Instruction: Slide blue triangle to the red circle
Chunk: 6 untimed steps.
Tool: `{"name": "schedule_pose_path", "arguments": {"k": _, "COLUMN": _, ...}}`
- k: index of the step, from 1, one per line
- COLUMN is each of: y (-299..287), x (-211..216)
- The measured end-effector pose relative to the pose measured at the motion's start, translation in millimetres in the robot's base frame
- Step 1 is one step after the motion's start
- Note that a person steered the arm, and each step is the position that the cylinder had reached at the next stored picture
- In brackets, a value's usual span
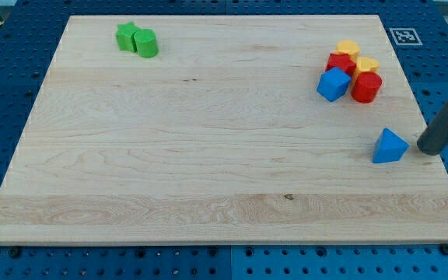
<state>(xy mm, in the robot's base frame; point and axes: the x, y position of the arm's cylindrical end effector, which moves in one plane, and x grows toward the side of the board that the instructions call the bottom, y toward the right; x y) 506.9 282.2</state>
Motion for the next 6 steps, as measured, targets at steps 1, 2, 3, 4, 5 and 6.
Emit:
{"name": "schedule_pose_path", "arguments": {"k": 1, "y": -1.6, "x": 36.7}}
{"name": "schedule_pose_path", "arguments": {"k": 2, "y": -42.7, "x": 18.7}}
{"name": "schedule_pose_path", "arguments": {"k": 3, "y": -76.0, "x": -16.9}}
{"name": "schedule_pose_path", "arguments": {"k": 4, "y": -90.4, "x": -25.2}}
{"name": "schedule_pose_path", "arguments": {"k": 5, "y": -111.2, "x": -36.4}}
{"name": "schedule_pose_path", "arguments": {"k": 6, "y": -115.5, "x": -61.7}}
